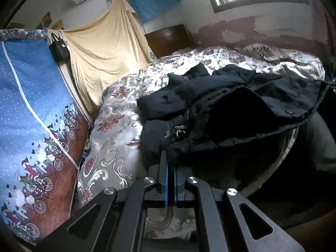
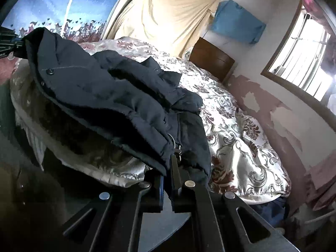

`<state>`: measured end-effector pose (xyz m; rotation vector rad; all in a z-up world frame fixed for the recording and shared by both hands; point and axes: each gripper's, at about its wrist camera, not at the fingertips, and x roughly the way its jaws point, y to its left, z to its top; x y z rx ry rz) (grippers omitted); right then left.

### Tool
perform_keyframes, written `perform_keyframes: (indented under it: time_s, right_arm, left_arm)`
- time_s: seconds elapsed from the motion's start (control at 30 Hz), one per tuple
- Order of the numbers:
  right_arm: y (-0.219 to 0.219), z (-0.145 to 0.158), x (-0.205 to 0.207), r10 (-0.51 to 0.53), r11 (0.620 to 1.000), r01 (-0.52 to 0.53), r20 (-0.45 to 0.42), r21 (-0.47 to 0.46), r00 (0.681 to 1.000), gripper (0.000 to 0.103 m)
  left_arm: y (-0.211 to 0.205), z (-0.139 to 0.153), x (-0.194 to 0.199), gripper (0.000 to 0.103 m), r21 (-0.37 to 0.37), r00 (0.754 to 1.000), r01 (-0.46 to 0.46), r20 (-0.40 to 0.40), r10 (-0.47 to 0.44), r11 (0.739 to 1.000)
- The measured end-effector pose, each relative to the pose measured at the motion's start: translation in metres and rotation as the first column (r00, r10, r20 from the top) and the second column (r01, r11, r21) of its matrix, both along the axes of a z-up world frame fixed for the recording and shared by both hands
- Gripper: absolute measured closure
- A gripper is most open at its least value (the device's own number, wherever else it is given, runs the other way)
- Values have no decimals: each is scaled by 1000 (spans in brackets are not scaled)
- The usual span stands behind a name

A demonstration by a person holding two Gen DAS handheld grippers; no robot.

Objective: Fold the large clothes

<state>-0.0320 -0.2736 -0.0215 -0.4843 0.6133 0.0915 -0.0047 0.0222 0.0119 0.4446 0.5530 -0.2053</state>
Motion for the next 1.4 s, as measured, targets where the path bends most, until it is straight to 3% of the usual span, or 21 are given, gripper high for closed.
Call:
perform_keyframes:
  time_s: [0.33,0.57,0.83,1.13,1.4]
  right_arm:
    - [-7,21,10,-9,997,5,45,83,999,98]
    - [-19,52,39,-12,990,-6,129,141,992,98]
    - [-38,102,110,-22,974,-30,224,223,974,98]
    - [-44,144,204,-42,978,-25,313,207,949,98]
    - [-45,153,330,-96,974,32,282,223,955,98]
  left_arm:
    - [3,21,9,101,-49,1000,7,4,-6,999]
    - [-2,55,38,101,-74,996,33,89,-26,997]
    - [-8,110,102,101,-105,982,54,186,-34,993]
    - [-9,150,187,101,-69,963,44,267,-24,997]
    - [-7,163,313,101,-72,983,-8,184,21,997]
